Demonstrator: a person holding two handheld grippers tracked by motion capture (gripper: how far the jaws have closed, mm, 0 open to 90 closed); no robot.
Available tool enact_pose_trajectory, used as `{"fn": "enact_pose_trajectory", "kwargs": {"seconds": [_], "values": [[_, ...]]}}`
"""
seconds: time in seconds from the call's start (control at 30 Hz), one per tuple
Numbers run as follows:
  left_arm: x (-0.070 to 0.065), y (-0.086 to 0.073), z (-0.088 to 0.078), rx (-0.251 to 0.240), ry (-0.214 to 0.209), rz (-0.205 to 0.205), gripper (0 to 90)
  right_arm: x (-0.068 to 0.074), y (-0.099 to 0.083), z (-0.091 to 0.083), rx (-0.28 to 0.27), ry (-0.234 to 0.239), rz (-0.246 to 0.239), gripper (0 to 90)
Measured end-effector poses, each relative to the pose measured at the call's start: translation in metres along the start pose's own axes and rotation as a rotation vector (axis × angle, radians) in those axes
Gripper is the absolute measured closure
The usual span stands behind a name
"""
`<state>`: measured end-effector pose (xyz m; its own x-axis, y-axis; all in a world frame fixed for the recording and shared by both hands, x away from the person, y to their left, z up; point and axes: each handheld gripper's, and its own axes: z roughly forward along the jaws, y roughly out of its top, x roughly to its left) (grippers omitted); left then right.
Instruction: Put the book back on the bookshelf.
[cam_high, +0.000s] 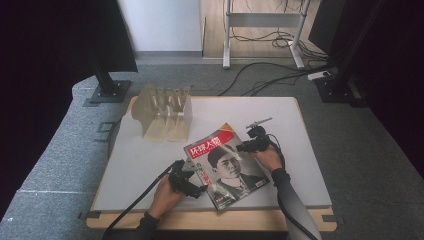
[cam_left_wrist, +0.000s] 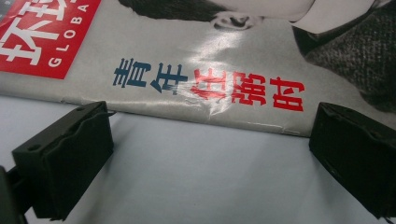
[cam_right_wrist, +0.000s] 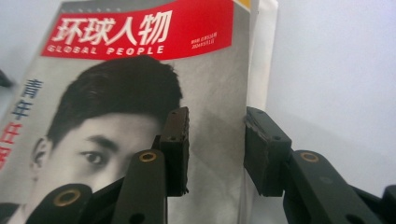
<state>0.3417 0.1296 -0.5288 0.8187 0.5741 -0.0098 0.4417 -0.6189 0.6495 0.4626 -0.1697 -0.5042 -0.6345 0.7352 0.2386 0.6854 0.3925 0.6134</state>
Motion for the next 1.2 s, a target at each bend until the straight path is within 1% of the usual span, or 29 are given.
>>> {"fn": "enact_pose_trajectory", "kwargs": {"seconds": [0.03,0.07,0.1,0.2,0.33,0.4,0.43,0.5,0.57,0.63,0.67,0.73,0.8,0.87,0.93,1.17,1.2], "values": [[0.0,0.0,0.0,0.0,0.0,0.0,0.0,-0.002,0.005,0.004,0.02,-0.01,-0.028,61.5],[0.0,0.0,0.0,0.0,0.0,0.0,0.0,-0.002,0.005,0.004,0.02,-0.01,-0.028,61.5],[0.0,0.0,0.0,0.0,0.001,0.0,0.0,-0.003,0.007,0.007,0.026,-0.016,-0.038,61.6],[0.0,0.0,0.0,0.0,0.001,0.0,0.0,-0.008,0.014,0.018,0.03,-0.005,-0.054,60.7],[0.0,0.0,0.0,0.0,0.001,0.0,0.0,-0.009,0.022,0.024,0.035,0.028,-0.065,61.4],[0.0,0.0,0.0,0.0,0.001,0.0,0.0,-0.01,0.024,0.026,0.025,0.055,-0.064,62.5],[0.0,0.0,0.0,0.0,0.0,0.0,0.0,-0.009,0.025,0.027,0.026,0.064,-0.062,63.4],[0.0,0.0,0.0,0.0,0.0,0.0,0.0,-0.008,0.025,0.026,0.033,0.064,-0.074,65.5],[0.0,0.0,0.0,0.0,-0.001,0.0,0.0,-0.007,0.024,0.023,0.039,0.087,-0.074,70.1],[0.0,0.0,0.0,0.0,0.0,0.0,0.0,-0.006,0.023,0.02,0.043,0.098,-0.09,73.1],[0.0,0.0,0.0,-0.001,-0.001,0.0,0.0,-0.005,0.023,0.018,0.044,0.096,-0.1,75.0],[0.0,0.0,0.0,-0.001,0.0,0.0,0.0,-0.001,0.023,0.017,0.041,0.08,-0.135,80.1],[0.0,0.0,0.0,-0.001,0.0,-0.001,0.0,0.006,0.025,0.012,0.04,0.058,-0.168,84.5],[0.0,0.0,0.0,-0.001,0.0,-0.001,0.0,0.015,0.027,0.006,0.036,0.034,-0.206,85.4],[0.0,0.0,0.0,0.001,-0.001,0.003,0.0,0.024,0.03,-0.001,0.031,0.014,-0.233,85.6],[0.001,0.0,-0.001,0.004,-0.001,0.001,0.0,0.046,0.033,-0.028,-0.024,0.002,-0.274,85.9],[0.001,0.0,-0.002,0.008,-0.001,0.0,0.0,0.049,0.033,-0.031,-0.034,0.001,-0.286,85.9]]}}
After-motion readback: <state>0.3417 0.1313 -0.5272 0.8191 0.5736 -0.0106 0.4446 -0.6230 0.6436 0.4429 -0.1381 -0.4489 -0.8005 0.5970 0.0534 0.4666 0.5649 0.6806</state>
